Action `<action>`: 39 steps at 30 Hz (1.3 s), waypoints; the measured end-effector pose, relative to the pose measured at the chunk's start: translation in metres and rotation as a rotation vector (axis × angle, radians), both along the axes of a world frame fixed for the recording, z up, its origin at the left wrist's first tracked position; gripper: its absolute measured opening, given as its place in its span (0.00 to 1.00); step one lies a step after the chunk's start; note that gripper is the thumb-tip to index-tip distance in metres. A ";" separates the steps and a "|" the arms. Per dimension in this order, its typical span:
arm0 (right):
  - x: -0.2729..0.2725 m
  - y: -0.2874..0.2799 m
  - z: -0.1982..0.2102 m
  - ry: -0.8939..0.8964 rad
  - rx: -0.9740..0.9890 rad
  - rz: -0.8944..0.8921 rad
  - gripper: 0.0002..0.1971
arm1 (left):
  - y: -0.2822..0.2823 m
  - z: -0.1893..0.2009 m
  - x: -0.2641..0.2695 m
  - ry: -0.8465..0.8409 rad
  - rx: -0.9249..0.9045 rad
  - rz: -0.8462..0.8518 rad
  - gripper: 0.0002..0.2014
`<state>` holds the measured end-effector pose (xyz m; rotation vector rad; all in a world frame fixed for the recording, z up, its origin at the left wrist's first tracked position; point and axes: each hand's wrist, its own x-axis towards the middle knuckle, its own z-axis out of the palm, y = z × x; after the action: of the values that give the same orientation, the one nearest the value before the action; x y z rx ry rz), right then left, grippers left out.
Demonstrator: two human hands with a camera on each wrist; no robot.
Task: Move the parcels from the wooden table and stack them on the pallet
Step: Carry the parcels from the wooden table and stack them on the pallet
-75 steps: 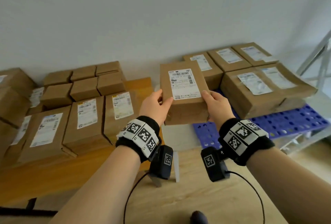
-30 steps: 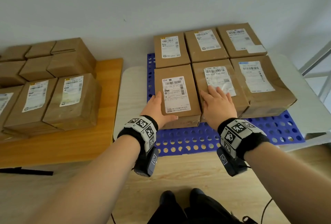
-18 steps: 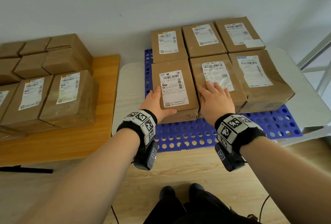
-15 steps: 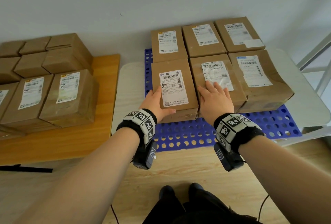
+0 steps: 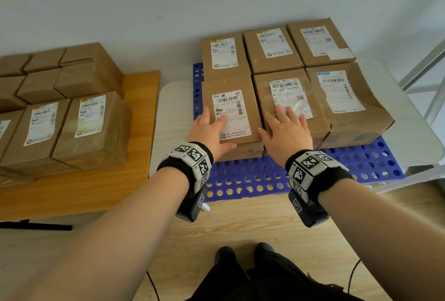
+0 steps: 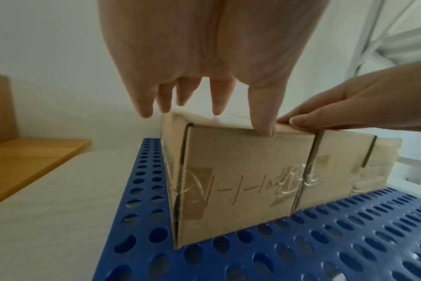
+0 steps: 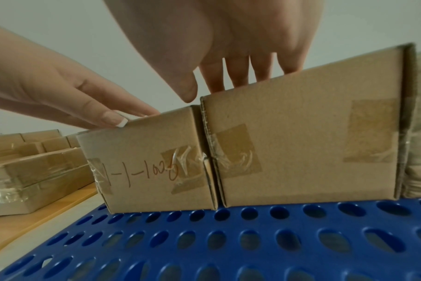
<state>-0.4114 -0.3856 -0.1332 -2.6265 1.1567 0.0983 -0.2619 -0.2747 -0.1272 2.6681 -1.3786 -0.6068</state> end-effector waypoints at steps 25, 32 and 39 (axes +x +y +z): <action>0.001 0.004 0.000 0.042 -0.026 0.005 0.29 | -0.006 -0.002 -0.012 -0.024 0.052 -0.140 0.37; 0.000 0.002 0.000 0.022 -0.024 0.004 0.30 | -0.006 -0.002 -0.012 -0.019 0.042 -0.130 0.36; 0.002 0.003 0.001 -0.033 -0.013 -0.017 0.29 | -0.003 0.009 -0.014 0.010 -0.114 -0.064 0.31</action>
<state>-0.4095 -0.3825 -0.1325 -2.6188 1.1721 0.0450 -0.2758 -0.2777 -0.1183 2.5384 -1.4547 -0.5299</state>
